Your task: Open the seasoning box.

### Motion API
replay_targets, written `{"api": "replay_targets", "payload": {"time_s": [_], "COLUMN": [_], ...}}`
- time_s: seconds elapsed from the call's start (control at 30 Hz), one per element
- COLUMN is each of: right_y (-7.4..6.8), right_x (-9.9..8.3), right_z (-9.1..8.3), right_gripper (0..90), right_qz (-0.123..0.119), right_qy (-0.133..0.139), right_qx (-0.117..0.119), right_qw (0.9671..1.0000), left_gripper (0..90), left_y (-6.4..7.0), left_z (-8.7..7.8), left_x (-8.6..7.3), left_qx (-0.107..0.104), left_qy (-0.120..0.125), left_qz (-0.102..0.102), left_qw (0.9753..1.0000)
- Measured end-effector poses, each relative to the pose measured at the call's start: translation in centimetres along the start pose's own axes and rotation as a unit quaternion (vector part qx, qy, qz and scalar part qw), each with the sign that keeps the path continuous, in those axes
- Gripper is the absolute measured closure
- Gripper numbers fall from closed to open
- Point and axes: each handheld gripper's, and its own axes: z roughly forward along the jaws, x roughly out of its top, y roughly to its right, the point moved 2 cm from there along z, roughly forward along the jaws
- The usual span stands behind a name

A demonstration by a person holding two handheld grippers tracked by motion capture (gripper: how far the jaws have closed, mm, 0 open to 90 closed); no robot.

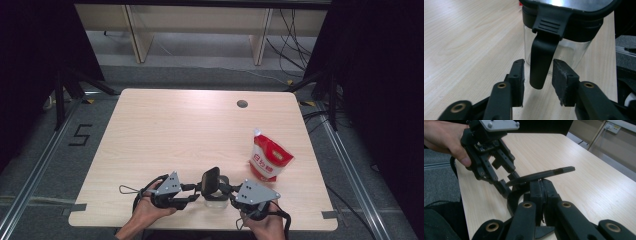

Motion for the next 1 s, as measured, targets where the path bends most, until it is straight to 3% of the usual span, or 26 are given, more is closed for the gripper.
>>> {"api": "replay_targets", "payload": {"time_s": [0.13, 0.27, 0.33, 0.37, 1.0], "right_y": [-0.1, -0.2, -0.3, -0.4, -1.3], "right_x": [0.4, 0.7, 0.9, 1.0, 3.0], "right_z": [0.2, 0.2, 0.4, 0.5, 2.9], "right_gripper": [88.8, 88.8, 88.8, 88.8, 89.1], "right_qz": [-0.002, -0.001, -0.001, -0.001, -0.005], "right_qy": [0.005, 0.009, 0.012, 0.012, 0.018], "right_qx": [0.0, 0.001, 0.001, 0.002, 0.014], "right_qw": [1.0, 1.0, 0.9999, 0.9999, 0.9997], "left_gripper": [72.7, 73.9, 74.1, 74.1, 74.5], "left_y": [0.0, -0.1, -0.2, -0.1, -0.1], "left_z": [0.3, 0.3, 0.3, 0.4, 0.5], "left_x": [-0.1, -0.1, 0.0, -0.1, 0.1], "left_qx": [0.005, 0.01, 0.008, 0.011, 0.012], "left_qy": [-0.01, -0.014, -0.01, -0.01, -0.016], "left_qz": [0.014, 0.014, 0.024, 0.015, 0.02], "left_qw": [0.9998, 0.9998, 0.9996, 0.9998, 0.9996]}}
